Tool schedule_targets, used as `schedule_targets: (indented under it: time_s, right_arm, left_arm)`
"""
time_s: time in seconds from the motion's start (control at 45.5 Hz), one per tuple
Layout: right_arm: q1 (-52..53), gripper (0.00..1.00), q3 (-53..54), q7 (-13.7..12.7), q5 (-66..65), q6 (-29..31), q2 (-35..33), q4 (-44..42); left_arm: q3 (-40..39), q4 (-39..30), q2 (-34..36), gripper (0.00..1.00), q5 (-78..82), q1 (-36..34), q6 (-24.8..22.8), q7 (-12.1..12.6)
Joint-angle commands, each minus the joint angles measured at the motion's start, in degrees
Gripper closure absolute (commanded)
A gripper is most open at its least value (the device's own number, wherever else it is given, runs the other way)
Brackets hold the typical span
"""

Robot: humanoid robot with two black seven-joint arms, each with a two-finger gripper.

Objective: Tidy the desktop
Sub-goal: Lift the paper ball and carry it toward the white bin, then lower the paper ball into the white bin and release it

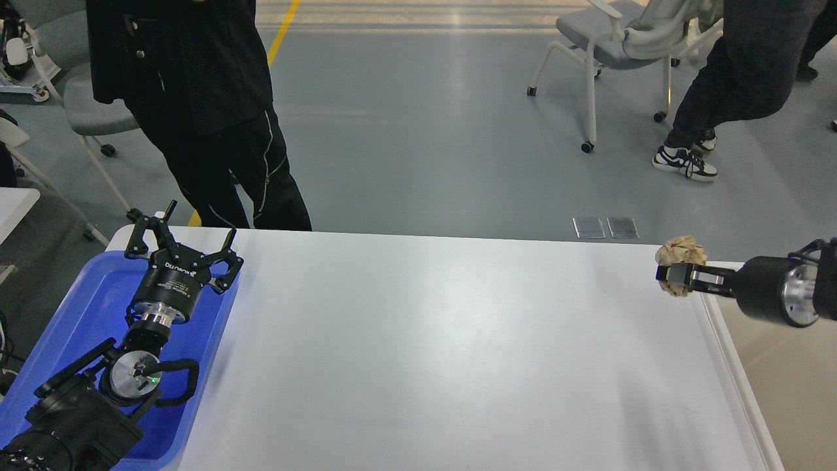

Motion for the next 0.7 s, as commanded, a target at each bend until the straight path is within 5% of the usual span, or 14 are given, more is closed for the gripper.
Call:
schedule_targets:
  time_s: [0.0, 0.352, 0.682]
  right_arm:
    - [6.06, 1.00, 0.01, -0.01, -0.06, 4.60, -5.08, 2.58]
    - [2.02, 1.00, 0.71, 0.70, 4.06, 1.62, -8.86, -0.93]
    - [-6.42, 1.00, 0.62, 6.41, 20.23, -6.29, -9.22, -9.71]
  left_arm:
    - [0.07, -0.01, 0.00, 0.00, -0.06, 0.00, -0.01, 0.00]
    - [-0.02, 0.08, 0.00, 0.00, -0.06, 0.00, -0.01, 0.00]
    - [-0.02, 0.08, 0.00, 0.00, -0.06, 0.00, -0.01, 0.00]
